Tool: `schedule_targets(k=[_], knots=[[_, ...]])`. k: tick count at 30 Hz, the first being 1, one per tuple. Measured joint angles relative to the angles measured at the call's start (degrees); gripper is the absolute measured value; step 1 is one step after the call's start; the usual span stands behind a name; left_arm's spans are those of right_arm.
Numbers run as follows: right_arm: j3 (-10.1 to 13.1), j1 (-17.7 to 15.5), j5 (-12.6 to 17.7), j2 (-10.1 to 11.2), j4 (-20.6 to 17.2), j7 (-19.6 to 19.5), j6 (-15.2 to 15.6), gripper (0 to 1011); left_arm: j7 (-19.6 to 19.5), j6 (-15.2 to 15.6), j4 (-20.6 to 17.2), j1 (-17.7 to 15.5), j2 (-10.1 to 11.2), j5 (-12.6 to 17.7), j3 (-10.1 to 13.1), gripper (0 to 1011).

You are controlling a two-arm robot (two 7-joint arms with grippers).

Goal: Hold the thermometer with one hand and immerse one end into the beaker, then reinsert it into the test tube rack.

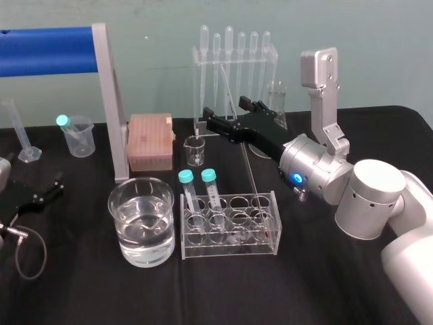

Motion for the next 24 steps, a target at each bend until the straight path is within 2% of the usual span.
schedule_targets(k=[9, 12, 15, 17, 24], knots=[[-0.04, 0.00, 0.02, 0.03, -0.04, -0.04, 0.00, 1002, 0.00, 0.00, 0.00, -0.01, 0.00, 0.00, 0.00, 1008], [-0.05, 0.00, 0.03, 0.04, -0.05, -0.04, -0.01, 970, 0.00, 0.00, 0.00, 0.00, 0.00, 0.00, 0.00, 1008], [-0.05, 0.00, 0.02, 0.06, -0.05, -0.05, -0.02, 887, 0.00, 0.00, 0.00, 0.00, 0.00, 0.00, 0.00, 1008], [-0.05, 0.00, 0.02, 0.06, -0.05, -0.05, -0.02, 869, 0.00, 0.00, 0.00, 0.00, 0.00, 0.00, 0.00, 1008], [-0.05, 0.00, 0.02, 0.06, -0.05, -0.07, -0.06, 650, 0.00, 0.00, 0.00, 0.00, 0.00, 0.00, 0.00, 1008]])
